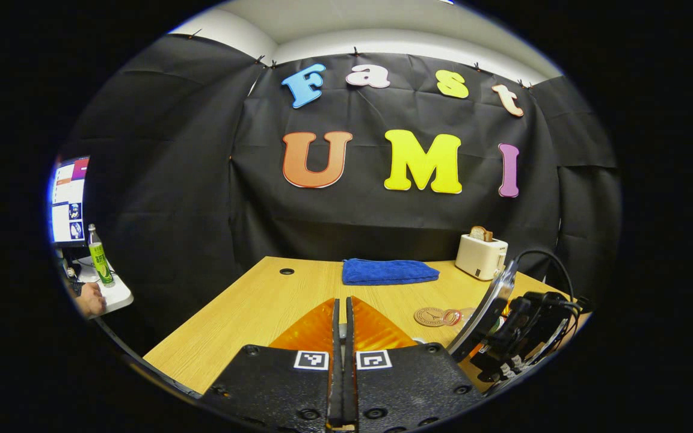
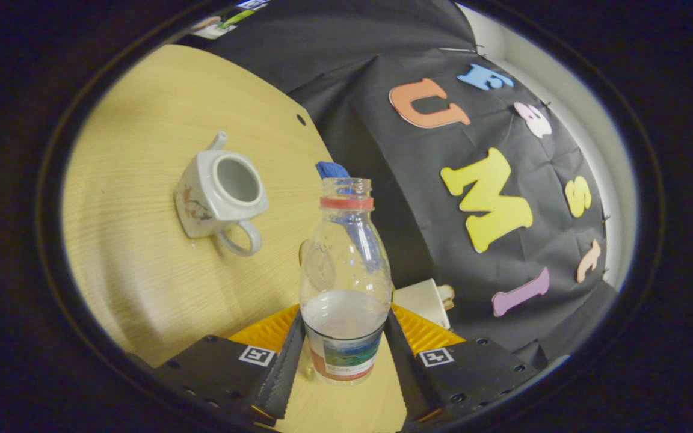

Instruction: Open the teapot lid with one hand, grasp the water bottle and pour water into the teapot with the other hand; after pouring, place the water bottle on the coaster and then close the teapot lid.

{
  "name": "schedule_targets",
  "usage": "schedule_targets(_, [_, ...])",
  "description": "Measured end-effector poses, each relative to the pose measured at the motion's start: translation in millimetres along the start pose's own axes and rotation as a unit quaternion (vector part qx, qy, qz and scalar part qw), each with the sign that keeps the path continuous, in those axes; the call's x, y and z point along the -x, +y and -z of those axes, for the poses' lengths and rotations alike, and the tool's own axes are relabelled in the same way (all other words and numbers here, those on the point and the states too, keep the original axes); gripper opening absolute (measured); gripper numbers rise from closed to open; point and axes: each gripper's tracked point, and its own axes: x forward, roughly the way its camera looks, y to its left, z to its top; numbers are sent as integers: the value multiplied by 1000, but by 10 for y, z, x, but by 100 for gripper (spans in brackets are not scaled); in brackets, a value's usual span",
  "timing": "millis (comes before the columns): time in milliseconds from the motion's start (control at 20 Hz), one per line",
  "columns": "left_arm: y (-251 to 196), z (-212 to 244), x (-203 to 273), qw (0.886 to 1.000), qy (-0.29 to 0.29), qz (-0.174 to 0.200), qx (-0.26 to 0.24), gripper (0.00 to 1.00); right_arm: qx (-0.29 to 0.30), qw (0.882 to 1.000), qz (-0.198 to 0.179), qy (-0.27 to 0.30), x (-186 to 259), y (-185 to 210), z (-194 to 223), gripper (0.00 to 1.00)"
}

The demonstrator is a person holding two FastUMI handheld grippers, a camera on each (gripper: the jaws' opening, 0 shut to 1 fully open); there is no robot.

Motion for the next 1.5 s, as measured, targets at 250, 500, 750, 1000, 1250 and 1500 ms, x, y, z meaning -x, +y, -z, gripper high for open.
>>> schedule_targets(250, [-26, -33, 13, 1000, -6, 5, -4, 3, 83, 996, 37, -1, -31, -16, 18, 73])
schedule_targets(500, [20, 0, -9, 1000, 1, 0, -2, 3, 160, 982, 97, -20, -2, -173, -133, 72])
schedule_targets(750, [20, -12, -3, 1000, -3, 1, -2, 3, 208, 971, 117, -31, -7, -244, -240, 73])
schedule_targets(1000, [-23, 0, 1, 1000, -1, 4, -6, 3, 253, 958, 129, -30, -1, -285, -256, 73])
schedule_targets(1250, [-66, 11, -9, 1000, -1, 8, -28, 3, 296, 941, 157, -46, 36, -350, -316, 72])
schedule_targets(1500, [-92, 7, 9, 999, -3, 12, -29, 3, 325, 928, 174, -49, 76, -375, -366, 72])
